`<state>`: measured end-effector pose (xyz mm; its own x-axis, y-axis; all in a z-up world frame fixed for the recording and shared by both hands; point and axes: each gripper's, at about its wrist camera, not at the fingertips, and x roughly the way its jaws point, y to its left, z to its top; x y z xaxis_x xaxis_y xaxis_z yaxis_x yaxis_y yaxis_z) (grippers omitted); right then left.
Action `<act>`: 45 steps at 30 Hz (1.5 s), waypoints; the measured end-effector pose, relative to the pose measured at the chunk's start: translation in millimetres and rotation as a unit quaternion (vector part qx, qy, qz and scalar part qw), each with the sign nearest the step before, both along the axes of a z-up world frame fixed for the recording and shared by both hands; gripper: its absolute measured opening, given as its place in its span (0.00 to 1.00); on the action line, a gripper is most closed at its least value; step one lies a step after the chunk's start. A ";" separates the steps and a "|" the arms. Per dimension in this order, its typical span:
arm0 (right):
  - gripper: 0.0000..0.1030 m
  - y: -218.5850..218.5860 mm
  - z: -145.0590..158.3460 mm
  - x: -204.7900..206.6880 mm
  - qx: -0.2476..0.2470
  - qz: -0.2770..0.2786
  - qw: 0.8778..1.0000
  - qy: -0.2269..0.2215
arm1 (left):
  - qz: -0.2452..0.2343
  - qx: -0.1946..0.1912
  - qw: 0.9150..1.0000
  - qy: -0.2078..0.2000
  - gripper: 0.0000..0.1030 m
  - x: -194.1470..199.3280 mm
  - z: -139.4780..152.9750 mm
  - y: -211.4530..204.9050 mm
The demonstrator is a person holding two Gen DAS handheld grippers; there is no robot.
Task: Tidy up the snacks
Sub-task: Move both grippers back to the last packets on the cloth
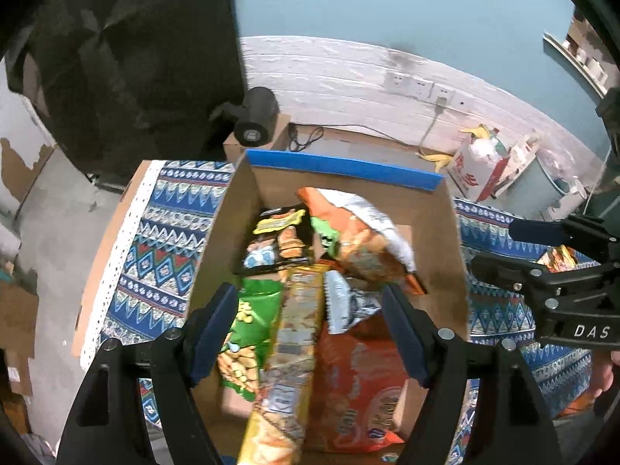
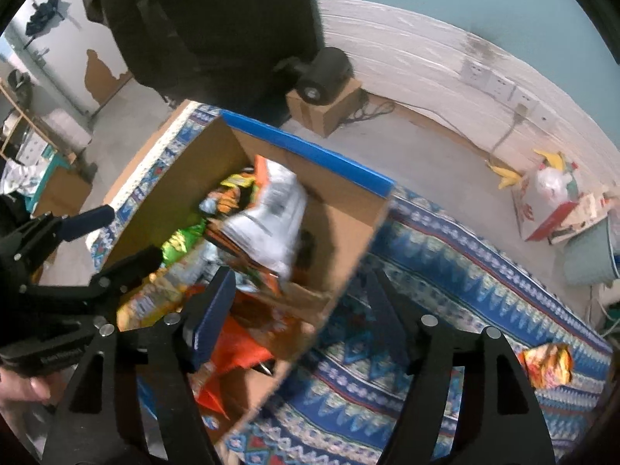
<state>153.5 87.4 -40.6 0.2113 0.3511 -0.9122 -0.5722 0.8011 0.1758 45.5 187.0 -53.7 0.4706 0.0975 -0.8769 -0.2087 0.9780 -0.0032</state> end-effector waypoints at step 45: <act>0.78 -305.7 -89.7 21.3 -0.047 -0.295 0.950 0.088 | -0.159 0.036 0.985 0.060 0.76 79.6 -60.8 -211.7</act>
<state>174.8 -218.3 -130.4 0.1862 0.1338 -0.9734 0.0128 0.9903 0.1385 125.2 -24.7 -114.5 0.3803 0.0254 -0.9245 0.1138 0.9907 0.0741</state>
